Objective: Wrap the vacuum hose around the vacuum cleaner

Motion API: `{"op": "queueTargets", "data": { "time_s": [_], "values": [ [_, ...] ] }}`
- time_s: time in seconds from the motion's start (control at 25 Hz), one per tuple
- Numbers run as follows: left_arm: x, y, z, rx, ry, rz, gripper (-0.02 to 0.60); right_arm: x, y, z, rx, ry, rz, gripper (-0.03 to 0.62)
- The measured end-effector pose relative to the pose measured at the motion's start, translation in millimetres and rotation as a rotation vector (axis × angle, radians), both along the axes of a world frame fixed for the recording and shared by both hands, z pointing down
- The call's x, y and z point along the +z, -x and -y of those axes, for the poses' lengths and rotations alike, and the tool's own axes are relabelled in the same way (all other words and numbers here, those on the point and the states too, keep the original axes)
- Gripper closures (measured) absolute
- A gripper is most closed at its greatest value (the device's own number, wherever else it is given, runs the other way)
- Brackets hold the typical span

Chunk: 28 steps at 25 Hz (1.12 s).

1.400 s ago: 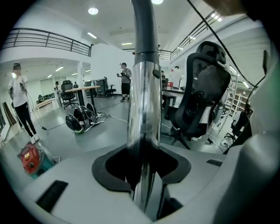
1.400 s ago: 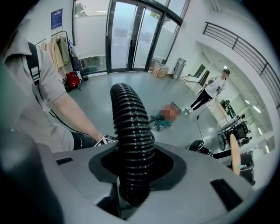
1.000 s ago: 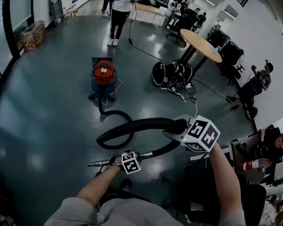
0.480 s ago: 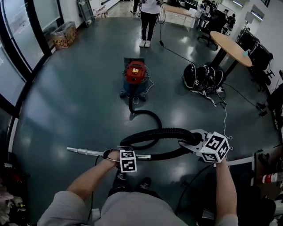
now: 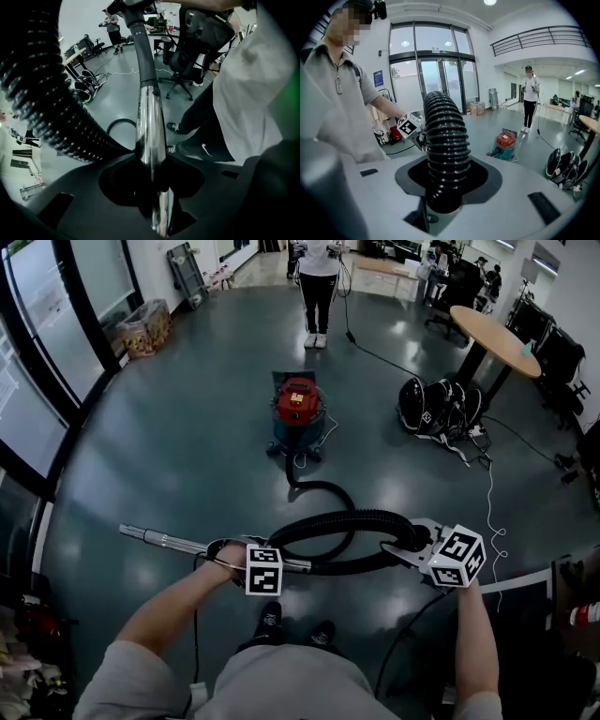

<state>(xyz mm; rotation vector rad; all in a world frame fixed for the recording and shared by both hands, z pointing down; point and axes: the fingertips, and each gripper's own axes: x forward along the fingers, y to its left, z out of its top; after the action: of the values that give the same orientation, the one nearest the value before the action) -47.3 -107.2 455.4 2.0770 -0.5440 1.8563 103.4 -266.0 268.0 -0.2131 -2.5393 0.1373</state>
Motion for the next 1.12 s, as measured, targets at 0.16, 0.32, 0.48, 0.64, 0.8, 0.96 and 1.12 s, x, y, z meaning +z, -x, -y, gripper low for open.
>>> {"op": "queueTargets", "data": {
  "time_s": [0.16, 0.32, 0.48, 0.64, 0.8, 0.96, 1.12],
  "values": [
    [-9, 4, 2, 0.032, -0.006, 0.007, 0.430, -11, 1, -1, 0.032, -0.046, 0.014, 0.454],
    [-15, -4, 9, 0.031, -0.010, -0.032, 0.430, -37, -10, 18, 0.150, -0.205, 0.026, 0.343],
    [-13, -10, 13, 0.073, -0.006, -0.037, 0.430, -87, -21, 5, 0.159, -0.474, 0.019, 0.330],
    [-8, -6, 9, 0.092, 0.005, -0.057, 0.430, -115, 3, -47, 0.002, -0.734, -0.060, 0.330],
    [-6, -10, 5, 0.119, 0.017, -0.099, 0.430, -87, 80, -134, -0.325, -0.740, -0.017, 0.330],
    [-30, -24, 16, -0.074, -0.033, -0.400, 0.430, -34, 145, -155, -0.532, -0.608, -0.095, 0.330],
    [-53, -24, 17, -0.205, -0.050, -0.613, 0.428, -37, 183, -153, -0.525, -0.529, -0.075, 0.330]
  ]
}}
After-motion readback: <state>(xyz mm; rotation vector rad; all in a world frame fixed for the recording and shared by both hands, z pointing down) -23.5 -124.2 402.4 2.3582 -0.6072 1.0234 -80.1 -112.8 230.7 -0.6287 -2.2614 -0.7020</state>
